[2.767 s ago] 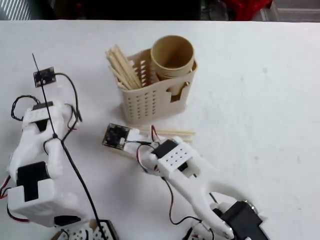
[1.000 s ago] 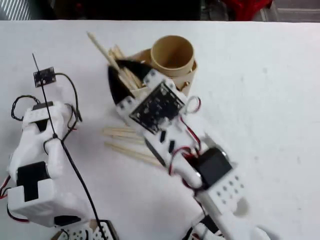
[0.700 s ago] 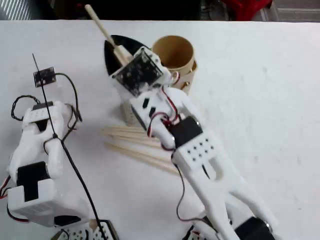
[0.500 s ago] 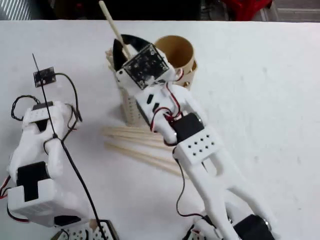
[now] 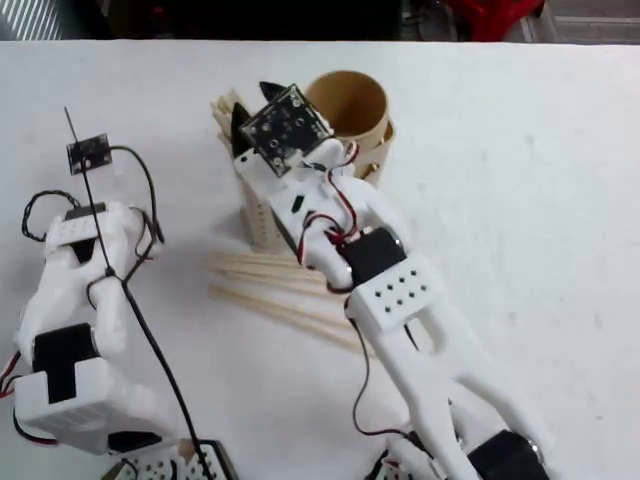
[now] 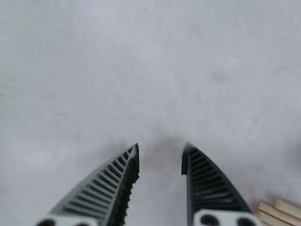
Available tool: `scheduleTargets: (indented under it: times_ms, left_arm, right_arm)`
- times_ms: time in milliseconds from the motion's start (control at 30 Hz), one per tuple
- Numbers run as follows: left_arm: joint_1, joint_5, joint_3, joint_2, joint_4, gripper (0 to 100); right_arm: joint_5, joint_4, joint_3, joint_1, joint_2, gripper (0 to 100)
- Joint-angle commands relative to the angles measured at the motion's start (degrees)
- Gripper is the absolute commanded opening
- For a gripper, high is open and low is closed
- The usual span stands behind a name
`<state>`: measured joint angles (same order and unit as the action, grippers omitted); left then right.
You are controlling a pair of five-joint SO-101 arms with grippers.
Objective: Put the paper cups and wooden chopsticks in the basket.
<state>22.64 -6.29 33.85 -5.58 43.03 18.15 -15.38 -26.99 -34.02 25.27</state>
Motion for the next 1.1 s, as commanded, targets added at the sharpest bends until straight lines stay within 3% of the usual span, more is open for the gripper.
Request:
scheduleTargets:
  times_ms: [0,267,367,467,633,767,900,1067]
  left_arm:
    - [-0.5,-0.4,-0.5,0.2,-1.3,17]
    - [-0.5,-0.4,-0.5,0.2,-1.3,17]
    - [-0.5,-0.4,-0.5,0.2,-1.3,17]
    - [-0.5,-0.4,-0.5,0.2,-1.3,17]
    - [-0.5,-0.4,-0.5,0.2,-1.3,17]
    - [-0.5,-0.4,-0.5,0.2,-1.3,17]
    - [-0.5,-0.4,-0.5,0.2,-1.3,17]
    - [-0.5,-0.4,-0.4,0.2,-1.3,17]
  right_arm:
    - [0.1,-5.1,1.7,0.2,6.5,6.7]
    - [0.0,-41.9,1.0,-0.6,29.1,10.6]
    - [0.1,-49.7,0.7,-1.0,35.6,9.5]
    - [0.2,-54.4,0.1,-0.9,32.8,8.0]
    - [8.4,-55.2,-6.1,-7.2,18.9,11.7]
    - [14.7,-49.1,-12.3,-14.5,5.3,13.5]
    - [15.9,-37.9,-14.3,-14.6,-8.0,13.4]
    - [19.5,-31.3,-14.0,-14.4,-20.1,13.4]
